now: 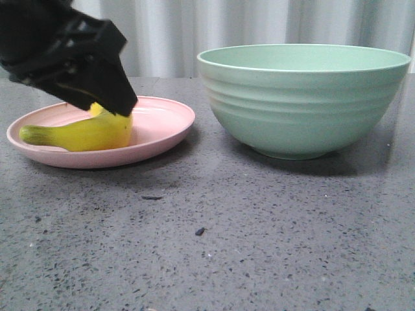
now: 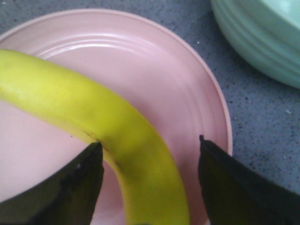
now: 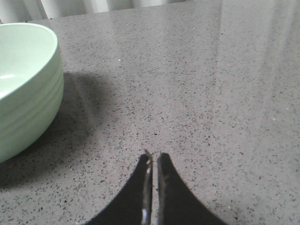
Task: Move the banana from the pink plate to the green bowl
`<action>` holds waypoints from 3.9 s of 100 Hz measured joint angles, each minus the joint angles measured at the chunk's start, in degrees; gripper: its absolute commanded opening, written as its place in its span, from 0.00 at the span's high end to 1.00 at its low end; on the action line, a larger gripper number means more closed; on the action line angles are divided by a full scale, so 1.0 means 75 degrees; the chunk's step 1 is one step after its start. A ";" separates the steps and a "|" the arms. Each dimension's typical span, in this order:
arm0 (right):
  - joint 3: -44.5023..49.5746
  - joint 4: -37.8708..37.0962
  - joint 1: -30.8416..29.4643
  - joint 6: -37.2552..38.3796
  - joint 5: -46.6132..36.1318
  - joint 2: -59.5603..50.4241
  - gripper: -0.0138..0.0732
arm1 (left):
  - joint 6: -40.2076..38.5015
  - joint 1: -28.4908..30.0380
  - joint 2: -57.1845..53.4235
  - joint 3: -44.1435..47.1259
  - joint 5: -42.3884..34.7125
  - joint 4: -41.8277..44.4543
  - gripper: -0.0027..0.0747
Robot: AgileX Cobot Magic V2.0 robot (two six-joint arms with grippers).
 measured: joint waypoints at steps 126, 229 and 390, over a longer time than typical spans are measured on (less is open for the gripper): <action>-0.1199 -0.0450 0.0765 0.0000 0.2159 0.0332 0.84 | 0.0114 -0.0052 -0.0041 -0.0462 0.0608 -0.0229 0.82; -0.4814 0.4453 0.2533 0.0000 0.3176 0.4072 0.31 | 0.0189 -0.4642 -0.1123 -0.0495 -0.0363 -0.0630 0.82; -0.5693 0.2627 0.2533 -0.1153 -0.0109 0.5375 0.92 | 0.0205 -0.3286 -0.4577 -0.0495 -0.1108 -0.0211 0.43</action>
